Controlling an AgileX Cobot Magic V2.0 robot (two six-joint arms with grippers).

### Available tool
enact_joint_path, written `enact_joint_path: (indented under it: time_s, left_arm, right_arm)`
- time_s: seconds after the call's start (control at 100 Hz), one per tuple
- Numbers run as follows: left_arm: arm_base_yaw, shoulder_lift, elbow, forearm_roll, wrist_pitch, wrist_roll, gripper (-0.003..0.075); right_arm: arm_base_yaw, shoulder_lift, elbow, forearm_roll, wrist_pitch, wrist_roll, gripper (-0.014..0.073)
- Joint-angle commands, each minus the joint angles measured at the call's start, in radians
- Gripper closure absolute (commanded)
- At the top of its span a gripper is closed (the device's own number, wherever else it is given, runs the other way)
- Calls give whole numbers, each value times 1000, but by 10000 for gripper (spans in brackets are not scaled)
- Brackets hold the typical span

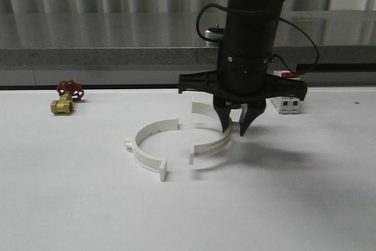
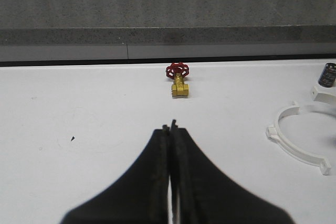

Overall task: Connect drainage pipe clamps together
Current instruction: 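Press the held half against the first half's ends to close the ring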

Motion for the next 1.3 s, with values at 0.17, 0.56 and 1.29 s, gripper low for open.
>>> enact_joint_path:
  time_s: [0.17, 0.56, 1.29]
  left_arm:
    - [-7, 10, -27, -16, -75, 1, 740]
    - [-7, 10, -27, -16, -75, 1, 740]
    - [-7, 10, -27, -16, -75, 1, 740]
  right_arm:
    - [19, -21, -31, -17, -37, 40, 494]
    - [22, -15, -31, 7, -73, 55, 494]
    - [40, 3, -31, 35, -97, 57, 494]
